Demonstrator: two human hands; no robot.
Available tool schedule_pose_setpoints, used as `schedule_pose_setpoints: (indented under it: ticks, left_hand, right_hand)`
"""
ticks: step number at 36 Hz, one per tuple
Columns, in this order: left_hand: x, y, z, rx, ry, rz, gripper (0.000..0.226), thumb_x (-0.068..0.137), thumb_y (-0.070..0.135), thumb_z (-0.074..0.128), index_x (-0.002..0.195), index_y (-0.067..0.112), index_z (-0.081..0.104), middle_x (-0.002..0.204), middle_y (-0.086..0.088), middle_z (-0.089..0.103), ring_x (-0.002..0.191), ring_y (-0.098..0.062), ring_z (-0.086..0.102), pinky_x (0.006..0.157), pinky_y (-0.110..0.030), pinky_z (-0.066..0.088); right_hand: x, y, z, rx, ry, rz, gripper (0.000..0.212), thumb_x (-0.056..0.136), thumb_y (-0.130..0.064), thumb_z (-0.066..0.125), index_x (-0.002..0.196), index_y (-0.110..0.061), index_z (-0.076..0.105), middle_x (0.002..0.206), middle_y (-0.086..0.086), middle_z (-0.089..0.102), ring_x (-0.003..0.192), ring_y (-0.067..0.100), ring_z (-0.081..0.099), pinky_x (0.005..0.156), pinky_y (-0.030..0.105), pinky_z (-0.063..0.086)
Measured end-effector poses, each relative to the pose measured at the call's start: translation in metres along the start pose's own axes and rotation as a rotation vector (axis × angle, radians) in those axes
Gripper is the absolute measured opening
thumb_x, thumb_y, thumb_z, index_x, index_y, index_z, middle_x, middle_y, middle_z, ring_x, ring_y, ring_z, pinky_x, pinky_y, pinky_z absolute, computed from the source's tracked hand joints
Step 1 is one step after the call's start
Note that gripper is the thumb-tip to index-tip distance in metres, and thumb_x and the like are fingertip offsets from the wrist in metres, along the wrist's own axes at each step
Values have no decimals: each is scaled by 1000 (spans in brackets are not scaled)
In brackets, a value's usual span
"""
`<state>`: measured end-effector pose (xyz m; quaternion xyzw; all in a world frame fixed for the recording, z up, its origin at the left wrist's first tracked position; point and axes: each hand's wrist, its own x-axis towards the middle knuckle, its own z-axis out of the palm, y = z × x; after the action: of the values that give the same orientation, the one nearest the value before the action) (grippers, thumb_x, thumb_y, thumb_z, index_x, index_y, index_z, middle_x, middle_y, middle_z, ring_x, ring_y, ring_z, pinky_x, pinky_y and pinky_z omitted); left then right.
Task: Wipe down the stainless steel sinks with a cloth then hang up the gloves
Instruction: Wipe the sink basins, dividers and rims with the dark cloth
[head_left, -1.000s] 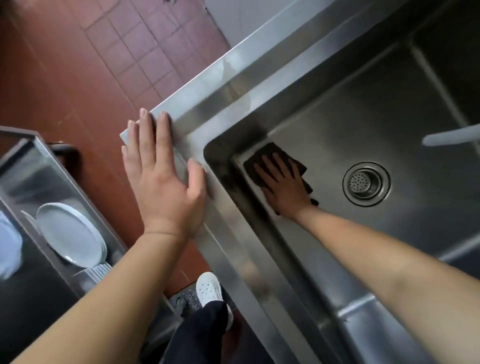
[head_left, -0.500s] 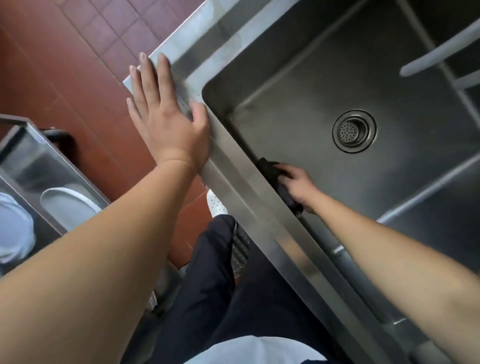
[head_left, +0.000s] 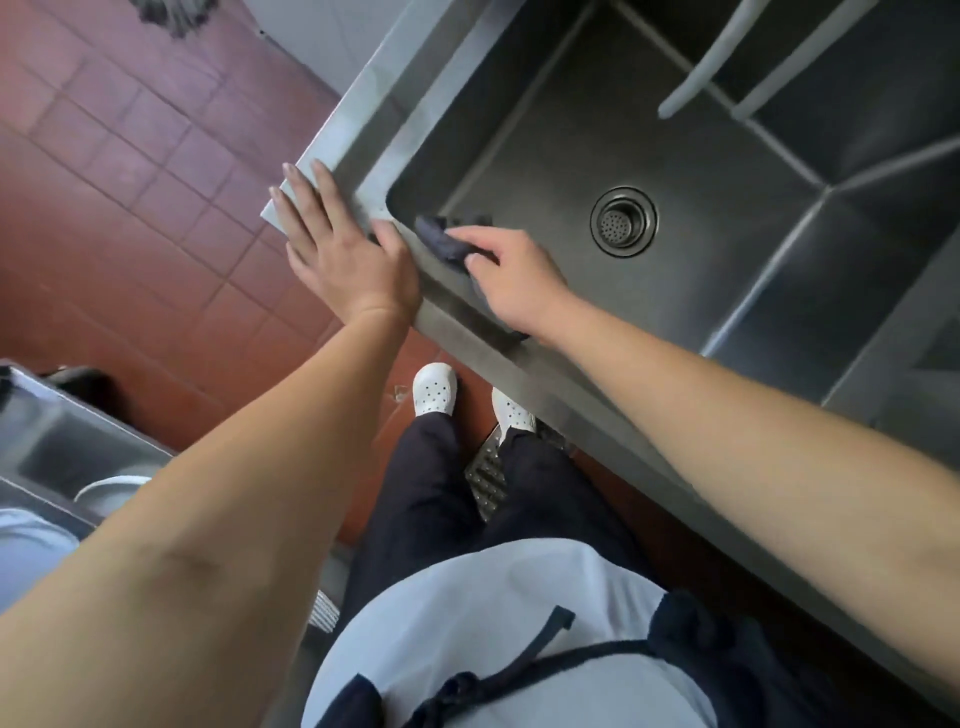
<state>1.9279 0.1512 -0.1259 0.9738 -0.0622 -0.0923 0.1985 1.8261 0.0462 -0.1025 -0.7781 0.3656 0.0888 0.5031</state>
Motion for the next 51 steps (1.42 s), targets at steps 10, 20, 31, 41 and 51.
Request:
schedule_pose_setpoints:
  ticks: [10,20,31,41,51]
  left_hand:
    - [7,-24,-30,56,-247,158,71,90,33,41,156,26,20,167,2,4,154,-21,-1,121,-55,0]
    - [-82,7,-17,174,-472,717,61,96,36,43,154,34,24,167,-3,2,154,-25,-6,123,-50,-5]
    - [-100,0,-7,413,-601,859,57,100,54,30,155,37,24,167,-3,6,154,-24,-7,123,-47,-3]
    - [-103,0,-12,399,-480,581,63,97,60,32,153,51,5,166,5,-12,153,-21,-13,123,-46,-7]
    - [-82,11,-18,390,-307,271,72,97,41,52,153,49,7,167,-1,0,153,-20,-4,123,-45,-1]
  right_hand:
    - [-87,30,35,-581,245,-106,46,98,-24,47,143,-30,47,156,-11,37,149,14,21,120,46,8]
    - [-217,128,-7,-569,306,203,45,99,-41,47,143,-48,41,161,-19,17,152,13,3,116,63,5]
    - [-253,174,-36,-463,349,193,42,97,-35,55,138,-46,50,158,-7,34,149,14,21,114,58,17]
    - [-168,148,-41,-360,72,-100,49,97,-28,48,141,-50,43,157,-4,34,146,20,27,107,52,28]
    - [-85,107,-34,-108,-94,-259,45,100,-18,45,138,-40,53,155,0,37,141,22,32,111,39,30]
